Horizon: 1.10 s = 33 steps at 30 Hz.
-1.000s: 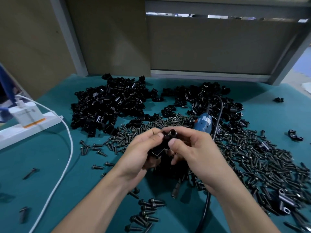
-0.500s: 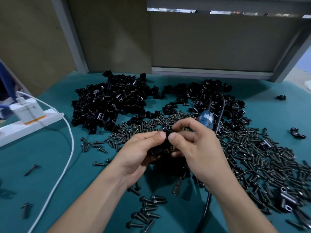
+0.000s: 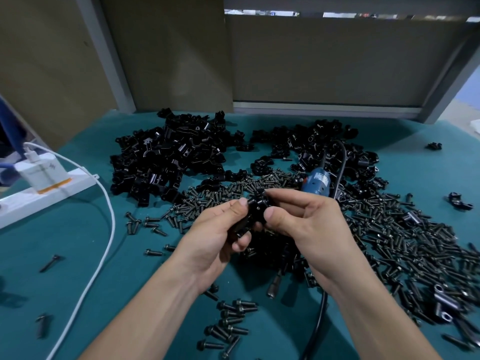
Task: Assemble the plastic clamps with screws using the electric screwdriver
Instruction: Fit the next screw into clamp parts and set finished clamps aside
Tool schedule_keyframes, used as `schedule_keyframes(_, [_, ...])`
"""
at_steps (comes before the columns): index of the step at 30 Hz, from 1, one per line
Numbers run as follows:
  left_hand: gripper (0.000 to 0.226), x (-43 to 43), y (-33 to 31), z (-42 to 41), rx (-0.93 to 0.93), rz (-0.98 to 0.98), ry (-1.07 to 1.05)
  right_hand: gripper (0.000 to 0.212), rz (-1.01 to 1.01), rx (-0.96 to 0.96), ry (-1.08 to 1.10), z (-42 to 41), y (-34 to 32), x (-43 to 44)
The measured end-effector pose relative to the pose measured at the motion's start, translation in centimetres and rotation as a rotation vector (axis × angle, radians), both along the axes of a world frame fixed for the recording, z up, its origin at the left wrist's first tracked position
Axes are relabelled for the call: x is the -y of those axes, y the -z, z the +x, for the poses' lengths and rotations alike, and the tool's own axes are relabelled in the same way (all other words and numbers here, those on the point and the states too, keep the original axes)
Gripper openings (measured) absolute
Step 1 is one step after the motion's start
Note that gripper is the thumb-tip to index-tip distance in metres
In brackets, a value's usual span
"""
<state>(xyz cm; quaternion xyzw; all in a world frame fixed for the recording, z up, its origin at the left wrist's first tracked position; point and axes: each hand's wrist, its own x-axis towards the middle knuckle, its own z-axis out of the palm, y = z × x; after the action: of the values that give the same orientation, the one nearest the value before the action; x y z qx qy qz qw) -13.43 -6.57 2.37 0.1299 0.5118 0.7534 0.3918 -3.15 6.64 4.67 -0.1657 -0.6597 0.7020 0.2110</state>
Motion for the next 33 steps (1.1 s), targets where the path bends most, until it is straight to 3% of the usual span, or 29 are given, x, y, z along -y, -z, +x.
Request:
schedule_keyframes(4, [0.041,0.0,0.2,0.4,0.013,-0.025,-0.077,0.037,0.002,0.013,0.001,0.0,-0.1,0.3])
schedule_keyframes(7, [0.021,-0.3,0.4,0.8,-0.039,-0.083,-0.166,0.039,0.153,0.116,0.103,-0.3,0.3,0.6])
schedule_keyframes(10, [0.024,-0.3,0.3,1.0,-0.031,-0.019,-0.154,0.036,0.279,0.168,0.204,-0.3,0.5,1.0])
schedule_keyframes(13, [0.041,-0.2,0.0,1.3,-0.097,0.029,-0.087,0.036,0.339,0.146,0.250,-0.3,0.8,1.3])
schedule_keyframes(19, [0.026,0.2,-0.4,0.7,-0.132,0.004,-0.131,0.038,0.523,0.159,0.160,-0.2,1.0,1.8])
schedule_keyframes(23, [0.036,0.4,-0.5,0.1,-0.202,-0.057,-0.096,0.042,0.573,0.162,0.167,0.0,0.9,1.8])
schedule_keyframes(28, [0.043,1.1,-0.5,-0.6,-0.270,-0.184,0.019,0.032,0.858,0.255,0.101,0.1,0.7,2.3])
schedule_keyframes(33, [0.040,1.8,-0.7,-0.8,-0.331,-0.181,0.093,0.034,0.852,0.234,0.048,0.2,0.3,2.4])
